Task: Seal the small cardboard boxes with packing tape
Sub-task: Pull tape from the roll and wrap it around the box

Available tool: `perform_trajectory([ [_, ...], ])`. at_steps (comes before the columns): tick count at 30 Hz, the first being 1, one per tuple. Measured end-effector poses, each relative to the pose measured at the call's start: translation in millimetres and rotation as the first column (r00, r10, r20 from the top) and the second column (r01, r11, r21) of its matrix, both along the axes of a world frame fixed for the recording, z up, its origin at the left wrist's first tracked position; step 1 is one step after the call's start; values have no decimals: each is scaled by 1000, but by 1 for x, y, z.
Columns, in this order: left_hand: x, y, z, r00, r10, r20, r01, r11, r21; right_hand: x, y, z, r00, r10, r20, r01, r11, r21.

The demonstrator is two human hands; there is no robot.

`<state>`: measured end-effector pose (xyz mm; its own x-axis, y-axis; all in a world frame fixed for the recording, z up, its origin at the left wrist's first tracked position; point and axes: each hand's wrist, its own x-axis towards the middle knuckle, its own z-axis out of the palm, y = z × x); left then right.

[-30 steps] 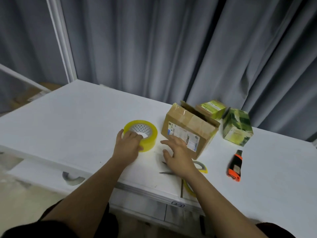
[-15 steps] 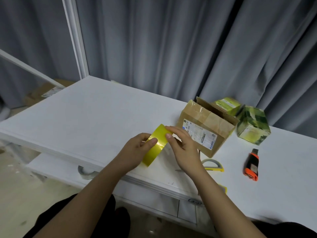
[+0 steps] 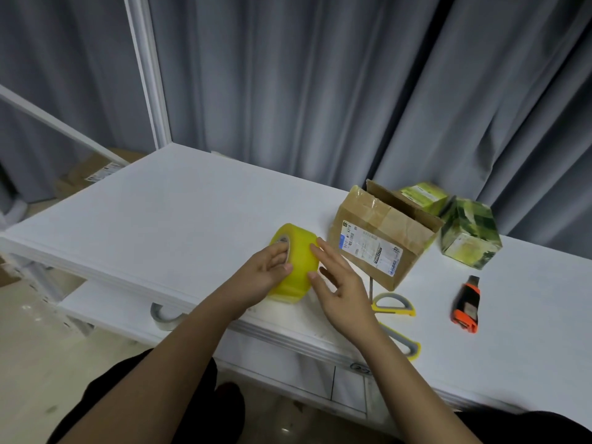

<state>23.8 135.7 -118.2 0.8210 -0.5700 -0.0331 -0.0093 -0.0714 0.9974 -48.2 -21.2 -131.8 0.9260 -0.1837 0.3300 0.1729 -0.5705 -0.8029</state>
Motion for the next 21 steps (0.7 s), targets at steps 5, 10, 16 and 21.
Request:
perform_trajectory([
  [5, 1, 2, 3, 995, -30, -91, 25, 998, -62, 4, 5, -1, 978, -177, 114, 199, 953, -227],
  [10, 3, 7, 3, 996, -57, -62, 52, 995, -82, 17, 16, 3, 929, -201, 311, 297, 905, -303],
  [16, 9, 12, -1, 999, 36, -29, -39, 994, -106, 31, 23, 13, 960, -134, 245, 193, 952, -235],
  [21, 14, 13, -6, 1000, 20, -2, -20, 994, -107, 40, 21, 23, 957, -61, 284, 201, 844, -497],
])
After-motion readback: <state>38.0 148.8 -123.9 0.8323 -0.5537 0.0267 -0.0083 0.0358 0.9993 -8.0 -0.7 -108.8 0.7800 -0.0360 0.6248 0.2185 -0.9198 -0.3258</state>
